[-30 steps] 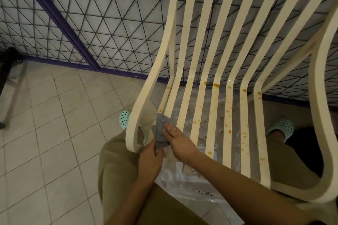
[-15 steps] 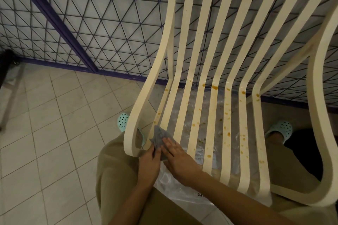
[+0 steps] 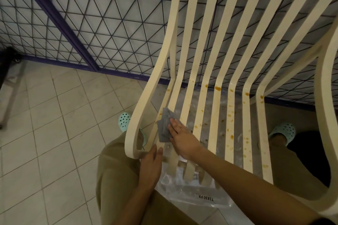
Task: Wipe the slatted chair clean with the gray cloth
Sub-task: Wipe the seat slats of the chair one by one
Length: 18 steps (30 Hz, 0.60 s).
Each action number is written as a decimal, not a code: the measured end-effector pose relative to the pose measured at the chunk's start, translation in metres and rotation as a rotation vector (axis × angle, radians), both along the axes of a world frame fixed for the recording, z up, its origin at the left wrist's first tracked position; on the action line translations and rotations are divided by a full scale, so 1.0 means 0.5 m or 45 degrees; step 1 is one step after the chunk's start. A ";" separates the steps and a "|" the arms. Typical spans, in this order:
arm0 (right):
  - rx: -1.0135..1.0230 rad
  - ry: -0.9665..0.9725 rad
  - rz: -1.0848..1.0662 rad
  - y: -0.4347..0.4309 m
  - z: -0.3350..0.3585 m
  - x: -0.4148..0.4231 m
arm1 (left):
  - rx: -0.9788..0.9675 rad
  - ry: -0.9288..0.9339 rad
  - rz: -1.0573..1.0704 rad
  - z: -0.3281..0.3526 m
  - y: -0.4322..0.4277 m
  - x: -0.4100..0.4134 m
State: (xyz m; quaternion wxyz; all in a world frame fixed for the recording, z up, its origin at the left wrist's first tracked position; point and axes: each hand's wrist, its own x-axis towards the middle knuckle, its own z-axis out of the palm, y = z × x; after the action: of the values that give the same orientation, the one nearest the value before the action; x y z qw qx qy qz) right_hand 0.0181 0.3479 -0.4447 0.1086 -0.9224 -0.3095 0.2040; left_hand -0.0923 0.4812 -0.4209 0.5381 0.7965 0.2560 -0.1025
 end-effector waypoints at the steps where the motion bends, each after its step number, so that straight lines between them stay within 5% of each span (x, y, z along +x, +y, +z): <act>1: -0.008 -0.001 -0.011 0.003 0.002 0.001 | 0.002 0.004 0.007 0.004 -0.001 0.001; 18: 0.294 -0.021 0.016 -0.012 -0.013 -0.198 | -0.027 0.001 0.032 0.010 -0.009 -0.002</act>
State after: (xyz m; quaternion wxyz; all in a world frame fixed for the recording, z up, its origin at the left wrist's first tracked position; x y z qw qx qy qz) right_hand -0.0807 0.3418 -0.4514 0.2102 -0.9034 -0.3377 0.1602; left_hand -0.0935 0.4767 -0.4158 0.5477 0.7874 0.2652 -0.0986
